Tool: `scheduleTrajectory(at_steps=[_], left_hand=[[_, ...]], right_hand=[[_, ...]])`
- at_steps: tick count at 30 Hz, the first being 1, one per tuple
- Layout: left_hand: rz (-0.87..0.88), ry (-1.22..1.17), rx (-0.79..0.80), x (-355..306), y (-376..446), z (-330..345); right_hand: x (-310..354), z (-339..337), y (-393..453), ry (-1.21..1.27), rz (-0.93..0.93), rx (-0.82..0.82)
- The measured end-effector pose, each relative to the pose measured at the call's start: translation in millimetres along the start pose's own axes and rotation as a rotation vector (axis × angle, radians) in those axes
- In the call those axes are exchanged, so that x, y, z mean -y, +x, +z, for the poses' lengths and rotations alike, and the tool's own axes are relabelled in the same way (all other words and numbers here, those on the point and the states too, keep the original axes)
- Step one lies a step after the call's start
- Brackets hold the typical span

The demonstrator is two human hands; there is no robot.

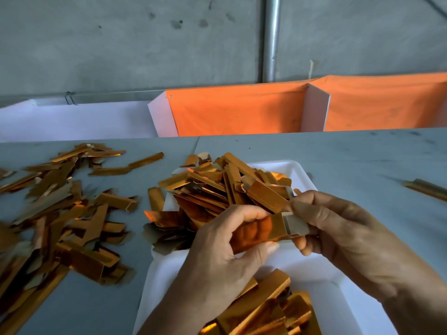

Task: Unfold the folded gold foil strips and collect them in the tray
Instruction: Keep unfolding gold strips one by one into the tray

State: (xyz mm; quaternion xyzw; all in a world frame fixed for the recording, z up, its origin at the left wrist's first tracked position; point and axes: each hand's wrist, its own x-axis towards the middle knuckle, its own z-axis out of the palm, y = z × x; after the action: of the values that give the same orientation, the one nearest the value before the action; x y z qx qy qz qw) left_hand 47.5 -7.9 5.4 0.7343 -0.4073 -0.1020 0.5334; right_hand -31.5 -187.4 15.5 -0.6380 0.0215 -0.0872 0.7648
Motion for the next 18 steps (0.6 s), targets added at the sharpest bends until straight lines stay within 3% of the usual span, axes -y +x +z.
scheduleTrajectory(at_steps=[8, 13, 15, 18], left_hand=[[0.033, -0.018, 0.052, 0.2, -1.2, -5.6], [0.018, 0.034, 0.083, 3.0, 0.3, -3.7], [-0.015, 0.023, 0.074, 5.5, 1.2, -4.7], [-0.033, -0.059, 0.066, 7.8, 1.4, -7.7]], right_hand=[[4.7, -2.0, -2.1, -0.021, 0.073, 0.072], [1.3, 8.3, 0.0, -0.456, -0.060, -0.091], [-2.9, 11.5, 0.6, -0.408, -0.096, -0.117], [-0.2, 12.5, -1.8, -0.145, -0.085, -0.008]])
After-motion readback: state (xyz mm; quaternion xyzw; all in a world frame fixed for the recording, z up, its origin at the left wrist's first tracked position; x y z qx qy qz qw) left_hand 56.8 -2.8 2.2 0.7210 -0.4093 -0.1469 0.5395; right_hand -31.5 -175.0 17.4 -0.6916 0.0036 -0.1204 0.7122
